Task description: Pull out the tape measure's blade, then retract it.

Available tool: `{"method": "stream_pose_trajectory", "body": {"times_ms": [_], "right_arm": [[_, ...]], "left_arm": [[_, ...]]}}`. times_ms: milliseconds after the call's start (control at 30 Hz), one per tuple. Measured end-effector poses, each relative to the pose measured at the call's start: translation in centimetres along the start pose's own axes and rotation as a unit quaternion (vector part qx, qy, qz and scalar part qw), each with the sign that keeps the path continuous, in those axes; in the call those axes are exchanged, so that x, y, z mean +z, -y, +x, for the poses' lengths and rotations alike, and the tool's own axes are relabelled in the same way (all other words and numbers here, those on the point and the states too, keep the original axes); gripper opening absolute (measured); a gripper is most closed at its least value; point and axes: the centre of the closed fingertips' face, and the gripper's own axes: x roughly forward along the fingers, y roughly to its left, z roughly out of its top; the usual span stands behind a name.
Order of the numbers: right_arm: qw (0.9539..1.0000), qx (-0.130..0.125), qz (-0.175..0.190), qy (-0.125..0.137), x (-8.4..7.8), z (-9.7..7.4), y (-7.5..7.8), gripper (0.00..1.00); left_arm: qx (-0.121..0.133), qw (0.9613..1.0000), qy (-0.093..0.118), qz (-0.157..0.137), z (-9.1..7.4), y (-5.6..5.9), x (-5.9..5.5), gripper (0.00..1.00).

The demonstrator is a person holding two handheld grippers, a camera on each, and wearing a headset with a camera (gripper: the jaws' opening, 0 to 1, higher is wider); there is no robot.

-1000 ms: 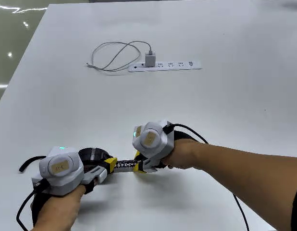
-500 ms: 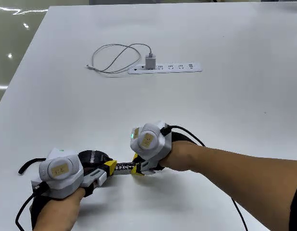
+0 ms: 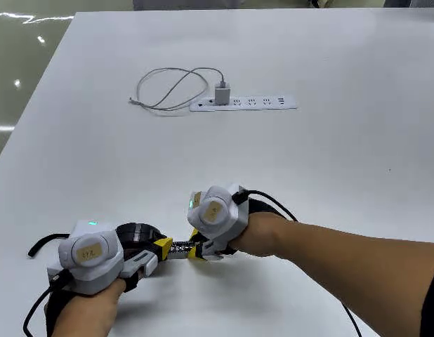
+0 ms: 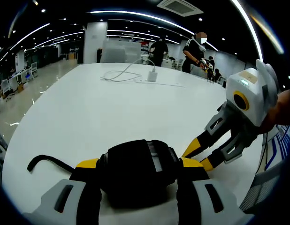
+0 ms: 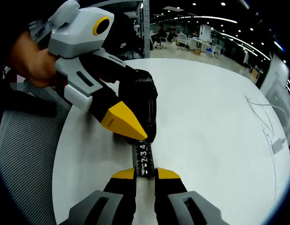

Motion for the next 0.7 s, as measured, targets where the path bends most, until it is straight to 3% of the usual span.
{"method": "stream_pose_trajectory", "body": {"times_ms": [700], "right_arm": [[0.9996,0.004,0.018,0.022,0.88,0.52,0.13,0.11]], "left_arm": [[0.0,1.0,0.001,-0.002,0.07,-0.12,0.01,0.61]]}}
